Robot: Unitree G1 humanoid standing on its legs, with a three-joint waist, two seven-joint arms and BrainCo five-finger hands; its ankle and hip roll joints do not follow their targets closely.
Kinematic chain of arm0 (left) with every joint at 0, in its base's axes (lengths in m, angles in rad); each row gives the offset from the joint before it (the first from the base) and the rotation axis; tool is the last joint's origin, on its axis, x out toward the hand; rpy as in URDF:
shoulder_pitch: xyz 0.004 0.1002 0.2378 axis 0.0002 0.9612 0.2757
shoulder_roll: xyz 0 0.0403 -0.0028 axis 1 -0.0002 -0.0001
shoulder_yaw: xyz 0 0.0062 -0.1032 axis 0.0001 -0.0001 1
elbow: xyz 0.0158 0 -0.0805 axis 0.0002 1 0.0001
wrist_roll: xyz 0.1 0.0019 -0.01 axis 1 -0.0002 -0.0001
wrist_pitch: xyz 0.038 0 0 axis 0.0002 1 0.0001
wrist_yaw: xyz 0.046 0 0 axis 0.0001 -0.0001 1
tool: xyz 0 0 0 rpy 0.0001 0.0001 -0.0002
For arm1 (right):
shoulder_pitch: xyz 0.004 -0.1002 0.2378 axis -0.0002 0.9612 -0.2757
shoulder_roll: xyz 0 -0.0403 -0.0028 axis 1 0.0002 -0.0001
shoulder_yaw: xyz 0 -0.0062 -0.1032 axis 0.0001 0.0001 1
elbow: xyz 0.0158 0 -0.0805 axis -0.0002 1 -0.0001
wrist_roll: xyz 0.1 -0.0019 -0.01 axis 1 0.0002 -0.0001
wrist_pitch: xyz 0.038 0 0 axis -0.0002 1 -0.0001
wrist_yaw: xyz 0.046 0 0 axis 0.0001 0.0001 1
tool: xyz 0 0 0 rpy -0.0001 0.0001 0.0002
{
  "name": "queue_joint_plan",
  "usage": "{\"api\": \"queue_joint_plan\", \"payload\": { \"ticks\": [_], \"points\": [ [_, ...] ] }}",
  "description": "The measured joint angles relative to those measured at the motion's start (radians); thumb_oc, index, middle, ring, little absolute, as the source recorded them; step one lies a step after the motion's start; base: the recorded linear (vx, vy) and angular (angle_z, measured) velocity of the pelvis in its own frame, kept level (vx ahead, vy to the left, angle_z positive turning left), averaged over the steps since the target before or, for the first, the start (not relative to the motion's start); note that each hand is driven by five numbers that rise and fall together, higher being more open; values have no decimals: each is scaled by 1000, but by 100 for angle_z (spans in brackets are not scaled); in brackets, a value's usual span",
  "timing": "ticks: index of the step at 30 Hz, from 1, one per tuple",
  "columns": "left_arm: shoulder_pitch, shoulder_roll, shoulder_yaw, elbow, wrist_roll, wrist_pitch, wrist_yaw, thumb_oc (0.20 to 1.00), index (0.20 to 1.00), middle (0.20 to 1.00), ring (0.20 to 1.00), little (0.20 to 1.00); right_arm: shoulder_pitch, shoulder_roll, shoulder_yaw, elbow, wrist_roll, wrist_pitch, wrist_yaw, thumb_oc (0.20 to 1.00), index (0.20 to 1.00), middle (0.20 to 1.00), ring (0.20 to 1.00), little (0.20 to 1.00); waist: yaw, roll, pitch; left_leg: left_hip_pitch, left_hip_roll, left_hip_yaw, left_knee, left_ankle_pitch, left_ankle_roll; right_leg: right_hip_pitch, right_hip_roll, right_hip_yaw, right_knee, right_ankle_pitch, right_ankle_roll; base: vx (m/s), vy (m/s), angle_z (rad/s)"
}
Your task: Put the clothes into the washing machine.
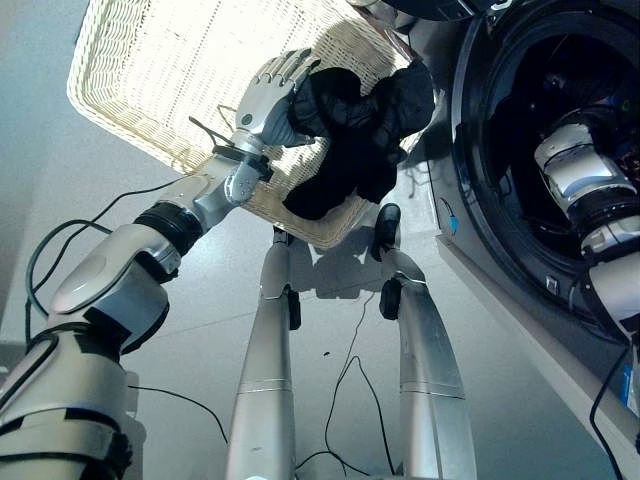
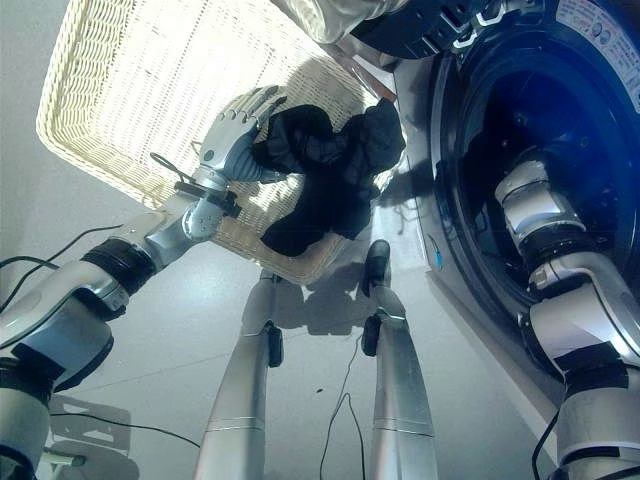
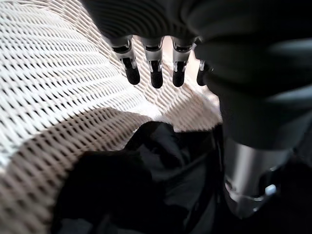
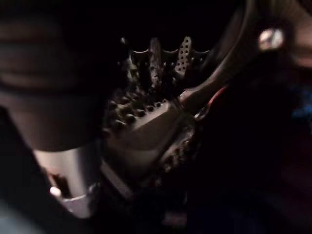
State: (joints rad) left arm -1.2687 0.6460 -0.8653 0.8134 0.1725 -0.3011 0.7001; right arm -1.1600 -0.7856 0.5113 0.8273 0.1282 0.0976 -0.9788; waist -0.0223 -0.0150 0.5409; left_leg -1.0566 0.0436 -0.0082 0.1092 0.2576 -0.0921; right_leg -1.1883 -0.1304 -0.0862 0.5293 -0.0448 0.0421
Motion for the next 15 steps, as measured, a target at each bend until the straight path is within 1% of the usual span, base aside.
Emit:
{"api": "queue_joint_plan", "payload": {
  "ticks": [2,4,6,9,12,15],
  "points": [
    [38,-3,92,3,-55,-18,40,1000,1000,1000,1000,1000,51,31,-27,-50,-20,-7,-26,1000,1000,1000,1000,1000,-16,0,0,-10,3,0,0,0,0,-9,3,-2,-1,1,-2,-5,-6,-2],
    [101,-26,218,9,-119,-59,83,1000,1000,1000,1000,1000,137,57,-51,-116,-66,-19,-37,1000,1000,1000,1000,1000,-22,0,0,-13,4,1,0,-2,-2,-13,4,0,-1,1,-6,0,0,0],
    [132,-40,271,12,-141,-81,109,1000,1000,1000,1000,1000,185,74,-70,-129,-92,-31,-38,1000,1000,1000,1000,1000,-30,0,0,-13,6,0,0,-3,-3,-13,6,-1,-1,0,-7,0,0,0],
    [188,-42,338,13,-162,-110,128,1000,1000,1000,1000,1000,224,96,-71,-138,-135,-45,-38,1000,1000,1000,1000,1000,-40,0,0,-13,8,1,1,-4,-4,-13,8,-1,1,-2,-3,0,0,0],
    [199,-46,355,33,-169,-126,132,1000,1000,1000,1000,1000,228,109,-71,-140,-160,-53,-38,1000,1000,1000,1000,1000,-40,0,0,-13,8,2,2,-5,-5,-16,8,0,5,-2,-3,0,0,0],
    [201,-53,385,38,-208,-134,132,1000,1000,1000,1000,1000,227,110,-70,-142,-189,-54,-37,1000,1000,1000,1000,1000,-40,0,0,-13,8,5,2,-5,-6,-21,8,6,9,-2,-3,0,0,0]
  ]
}}
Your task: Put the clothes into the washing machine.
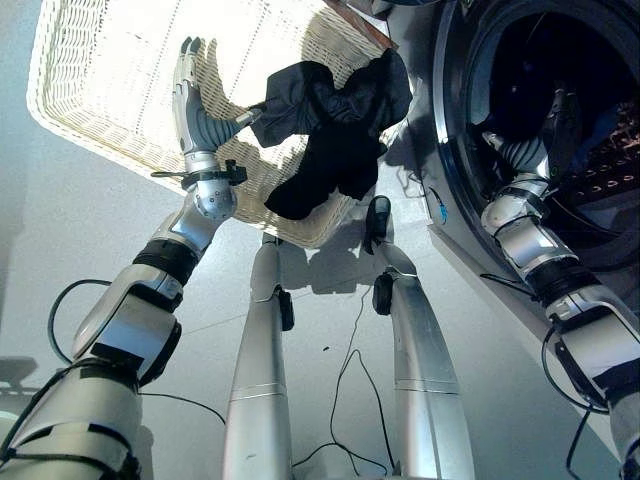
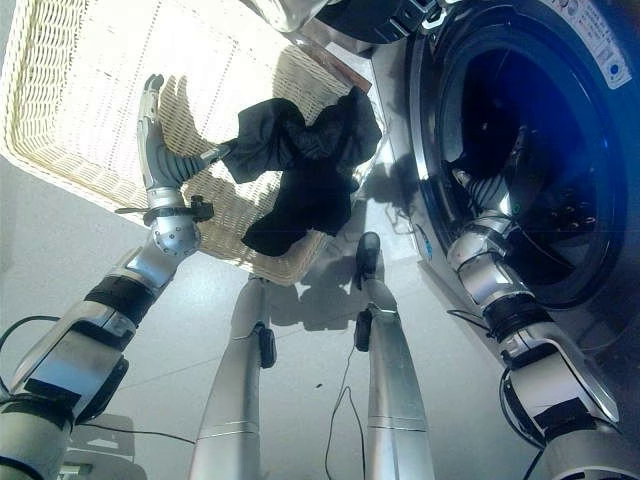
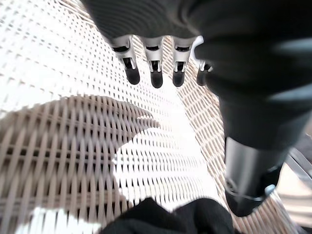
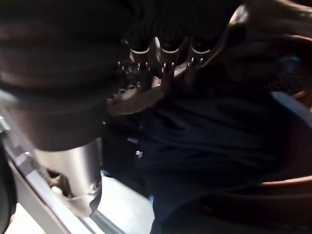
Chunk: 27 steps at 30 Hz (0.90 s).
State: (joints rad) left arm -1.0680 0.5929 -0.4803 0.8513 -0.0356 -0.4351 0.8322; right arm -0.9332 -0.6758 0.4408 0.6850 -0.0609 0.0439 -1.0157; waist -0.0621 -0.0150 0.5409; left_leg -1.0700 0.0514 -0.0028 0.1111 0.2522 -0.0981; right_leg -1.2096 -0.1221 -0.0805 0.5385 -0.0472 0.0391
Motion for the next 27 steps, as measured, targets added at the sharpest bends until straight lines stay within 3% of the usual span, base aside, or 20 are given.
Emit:
{"api": "queue_joint_plan", "payload": {
  "ticks": [5,13,20,27],
  "points": [
    [-5,0,9,5,0,-19,2,1000,1000,1000,1000,1000,5,0,4,2,-43,-13,2,1000,1000,1000,1000,1000,-1,0,0,0,0,2,1,1,1,0,1,2,-1,1,-1,0,0,0],
    [1,-5,36,-2,-66,-22,14,1000,1000,1000,1000,1000,37,-3,9,-164,-177,-128,50,1000,1000,1000,1000,1000,-1,0,0,0,2,1,3,1,1,-1,3,4,2,-1,-1,0,0,0],
    [57,-35,117,-35,-100,-33,35,1000,1000,1000,1000,1000,85,8,42,-338,-288,-224,173,1000,1000,1000,1000,1000,3,0,0,2,-2,1,5,1,0,-6,-2,4,25,-13,-7,-2,1,2],
    [76,-65,117,-52,-101,-42,53,1000,1000,1000,1000,1000,82,30,83,-408,-321,-286,303,1000,1000,1000,1000,1000,18,0,0,9,-3,1,5,-2,-5,-9,-4,4,44,-25,-9,-2,2,1]
  ]
}}
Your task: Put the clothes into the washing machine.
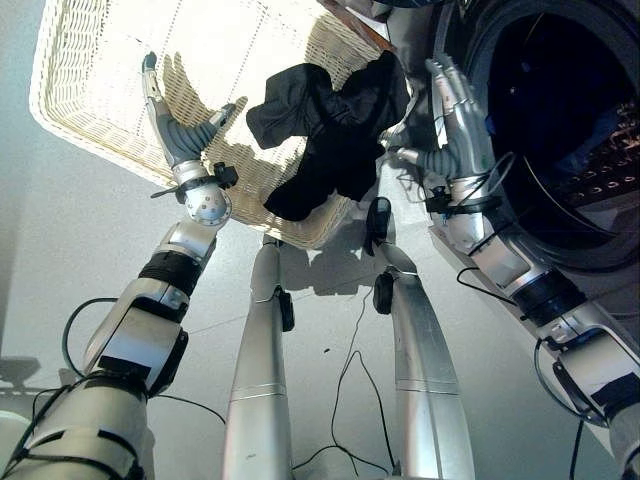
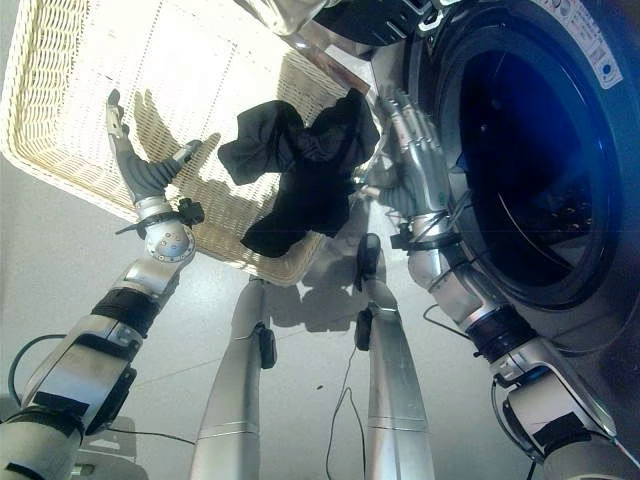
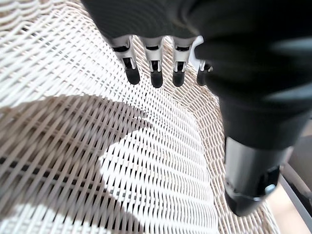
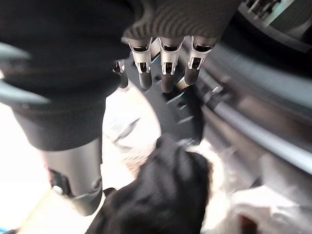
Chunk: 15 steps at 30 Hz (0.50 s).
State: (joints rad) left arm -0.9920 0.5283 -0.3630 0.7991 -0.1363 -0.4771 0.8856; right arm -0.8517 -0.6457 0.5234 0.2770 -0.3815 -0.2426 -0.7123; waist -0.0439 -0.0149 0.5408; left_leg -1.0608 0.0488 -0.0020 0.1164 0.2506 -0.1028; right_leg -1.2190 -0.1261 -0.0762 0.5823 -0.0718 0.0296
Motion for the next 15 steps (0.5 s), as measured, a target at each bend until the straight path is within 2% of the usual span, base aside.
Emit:
{"api": "queue_joint_plan", "payload": {
  "ticks": [7,13,15],
  "points": [
    [-13,-4,1,0,-34,-3,0,1000,1000,1000,1000,1000,-87,2,97,2,-1,-13,100,1000,1000,1000,1000,1000,11,0,0,3,0,-1,4,3,-4,0,-2,-2,14,-6,-6,-3,-2,1],
    [-51,-6,-1,15,-45,-3,-17,1000,1000,1000,1000,1000,-188,5,167,60,-2,77,161,1000,1000,1000,1000,1000,35,0,0,8,2,-6,10,6,-9,6,-3,-10,27,-8,-10,1,-6,1],
    [-65,-1,-3,29,-56,-2,-23,1000,1000,1000,1000,1000,-233,7,218,114,-2,132,186,1000,1000,1000,1000,1000,40,1,0,16,2,-17,11,8,-12,16,-4,-19,35,-14,-14,2,-37,8]
  ]
}}
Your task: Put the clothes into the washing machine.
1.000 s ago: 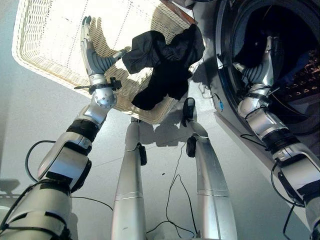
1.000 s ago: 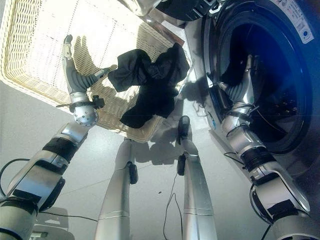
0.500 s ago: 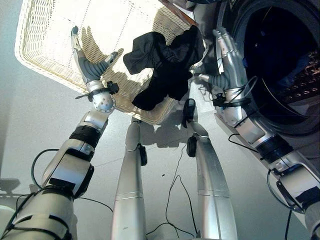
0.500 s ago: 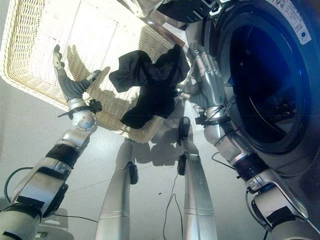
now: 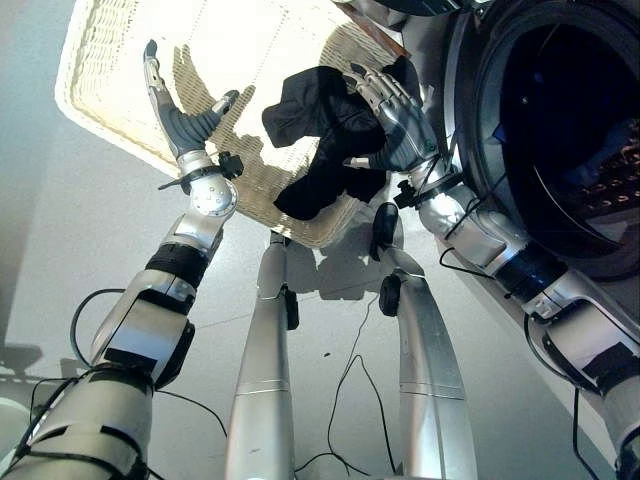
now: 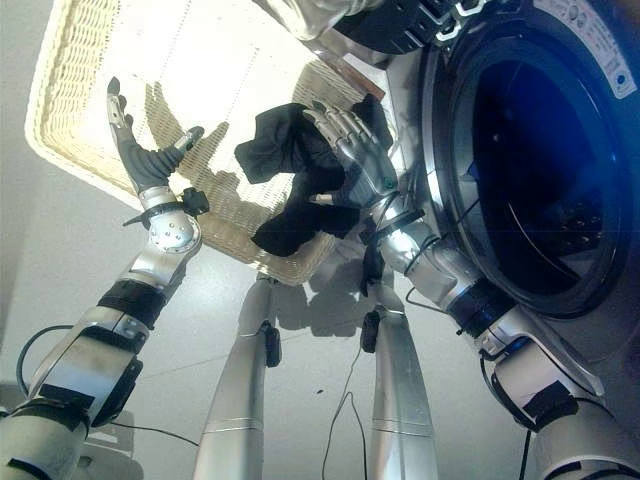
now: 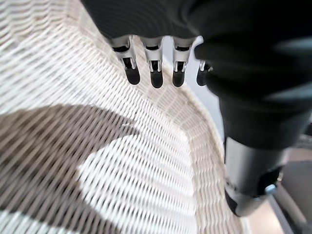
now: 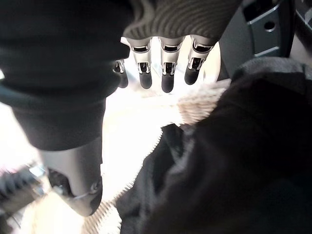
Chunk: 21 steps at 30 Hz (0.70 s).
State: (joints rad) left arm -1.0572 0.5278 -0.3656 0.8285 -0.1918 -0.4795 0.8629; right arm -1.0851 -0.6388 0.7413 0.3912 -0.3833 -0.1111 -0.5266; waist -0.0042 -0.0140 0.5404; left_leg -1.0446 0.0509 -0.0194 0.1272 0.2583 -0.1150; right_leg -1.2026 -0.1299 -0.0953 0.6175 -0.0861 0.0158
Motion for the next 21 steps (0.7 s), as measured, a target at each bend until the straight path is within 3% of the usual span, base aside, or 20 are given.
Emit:
{"api": "queue_joint_plan", "payload": {
  "ticks": [9,16,21],
  "points": [
    [-50,-3,-7,52,-40,-1,-36,1000,1000,1000,1000,1000,-124,38,101,186,2,229,121,1000,1000,1000,1000,1000,21,1,-1,2,-1,-13,2,1,-3,5,-3,-11,6,-2,-2,0,-4,1],
    [-79,-5,-47,58,-41,0,-37,1000,1000,1000,1000,1000,-178,46,136,225,-12,309,250,1000,1000,1000,1000,1000,26,1,-1,2,-4,-20,2,5,-3,10,-10,-20,7,-5,-2,0,0,0],
    [-80,-5,-47,58,-41,-1,-37,1000,1000,1000,1000,1000,-189,46,137,230,-60,329,314,1000,1000,1000,1000,1000,30,1,-1,2,-4,-21,2,5,-3,11,-10,-21,7,-5,-2,0,0,0]
  ]
}}
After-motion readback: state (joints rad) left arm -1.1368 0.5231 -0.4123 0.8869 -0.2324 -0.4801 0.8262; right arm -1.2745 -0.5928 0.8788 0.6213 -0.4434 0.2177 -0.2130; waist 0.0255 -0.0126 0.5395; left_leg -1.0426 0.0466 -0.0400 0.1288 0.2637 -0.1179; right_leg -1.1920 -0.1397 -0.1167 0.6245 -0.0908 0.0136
